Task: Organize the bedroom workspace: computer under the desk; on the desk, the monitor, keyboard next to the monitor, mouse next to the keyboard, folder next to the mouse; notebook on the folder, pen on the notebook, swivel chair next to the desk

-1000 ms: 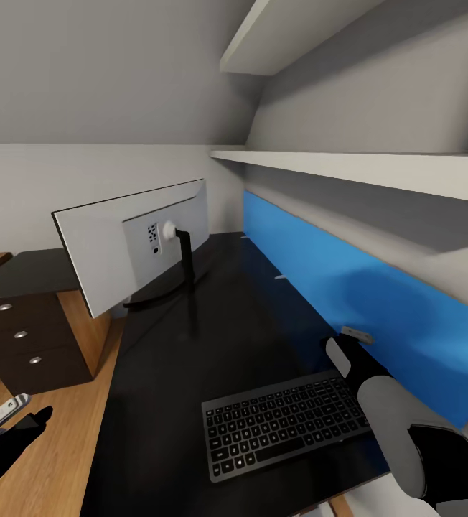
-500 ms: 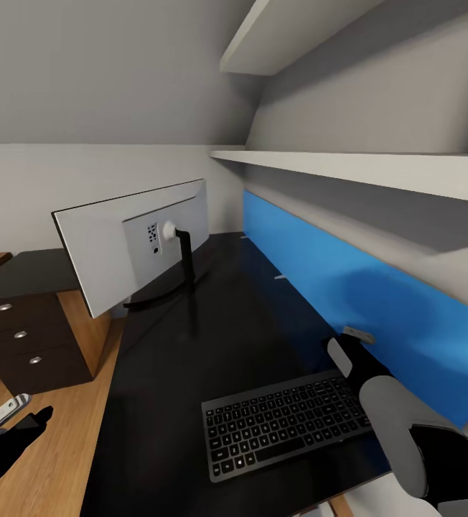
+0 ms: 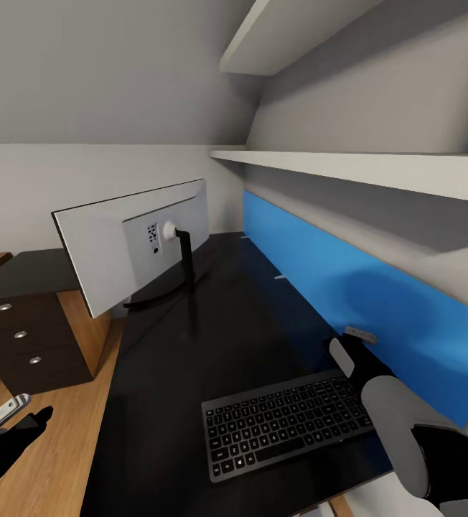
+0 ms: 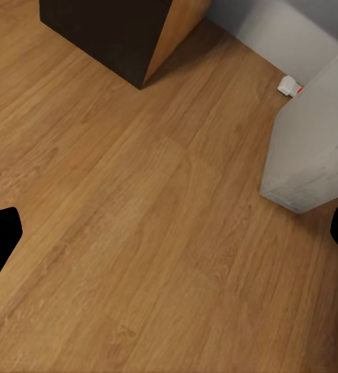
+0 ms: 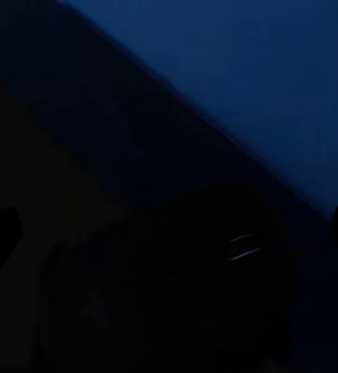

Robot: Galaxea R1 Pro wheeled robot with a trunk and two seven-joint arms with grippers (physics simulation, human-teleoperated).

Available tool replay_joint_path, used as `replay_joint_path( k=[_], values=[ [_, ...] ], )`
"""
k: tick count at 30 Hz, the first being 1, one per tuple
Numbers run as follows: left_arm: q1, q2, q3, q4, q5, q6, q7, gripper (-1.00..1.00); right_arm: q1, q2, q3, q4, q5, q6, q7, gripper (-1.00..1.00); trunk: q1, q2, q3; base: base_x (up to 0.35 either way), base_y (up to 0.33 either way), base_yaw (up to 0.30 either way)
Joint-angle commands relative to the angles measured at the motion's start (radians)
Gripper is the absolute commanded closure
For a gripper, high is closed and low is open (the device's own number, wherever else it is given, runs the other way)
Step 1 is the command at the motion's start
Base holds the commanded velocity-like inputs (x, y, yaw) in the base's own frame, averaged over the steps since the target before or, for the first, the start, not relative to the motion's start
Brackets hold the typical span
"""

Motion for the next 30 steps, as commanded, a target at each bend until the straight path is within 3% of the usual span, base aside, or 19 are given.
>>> replay_joint_path(
  k=[1, 9, 17, 30],
  values=[
    [-0.001, 0.000, 0.000, -0.001, 0.011, 0.003, 0.009, -1.00, 0.000, 0.000, 0.001, -0.002, -0.009, 0.003, -0.005, -1.00, 0.000, -0.001, -0.001, 0.000, 0.000, 0.000],
    [-0.001, 0.000, 0.000, -0.002, 0.011, 0.003, 0.009, -1.00, 0.000, -0.001, 0.002, -0.002, -0.008, 0.004, -0.005, -1.00, 0.000, -0.001, -0.001, 0.000, 0.000, 0.000],
    [-0.001, 0.000, 0.000, -0.001, 0.011, 0.003, 0.009, -1.00, 0.000, -0.001, 0.002, -0.002, -0.008, 0.004, -0.005, -1.00, 0.031, -0.057, -0.026, 0.000, 0.000, 0.000],
    [-0.001, 0.000, 0.000, -0.002, 0.011, 0.005, 0.008, -1.00, 0.000, -0.001, 0.002, -0.002, -0.008, 0.004, -0.005, -1.00, 0.031, -0.057, -0.026, 0.000, 0.000, 0.000]
  ],
)
